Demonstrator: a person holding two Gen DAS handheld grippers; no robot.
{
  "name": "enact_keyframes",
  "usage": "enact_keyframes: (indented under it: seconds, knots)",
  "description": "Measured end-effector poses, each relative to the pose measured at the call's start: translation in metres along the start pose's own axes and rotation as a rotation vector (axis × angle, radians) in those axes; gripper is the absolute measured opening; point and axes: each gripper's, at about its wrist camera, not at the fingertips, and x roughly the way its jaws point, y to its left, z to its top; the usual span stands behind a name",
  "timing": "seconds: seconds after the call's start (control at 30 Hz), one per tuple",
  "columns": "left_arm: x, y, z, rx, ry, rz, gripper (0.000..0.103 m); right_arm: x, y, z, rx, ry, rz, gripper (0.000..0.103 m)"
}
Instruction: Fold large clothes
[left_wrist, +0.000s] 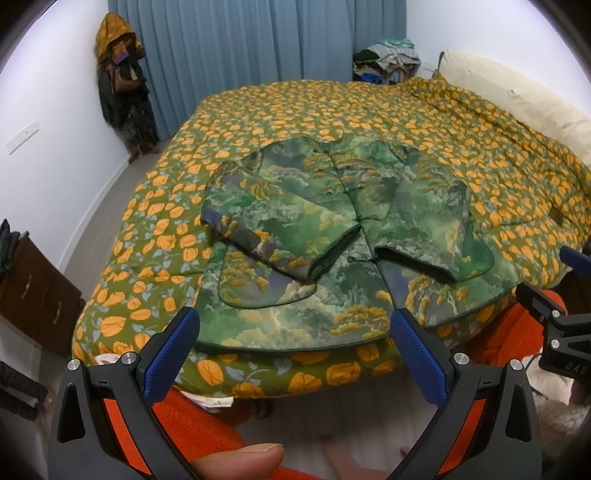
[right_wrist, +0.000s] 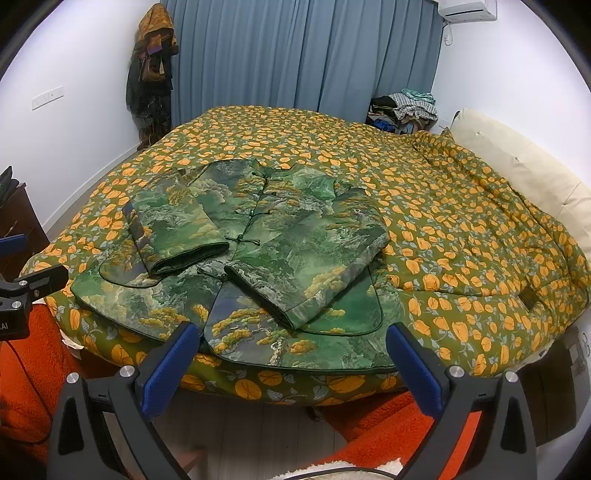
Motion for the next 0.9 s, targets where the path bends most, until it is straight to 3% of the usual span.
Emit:
enact_keyframes:
  seconds: [0.9]
  knots:
    - [-0.028,0.001,-0.007,0.010,-0.058,-0.020,0.103,-0.027,0.004,-0.007,0.005,-0.027,0.002,0.103]
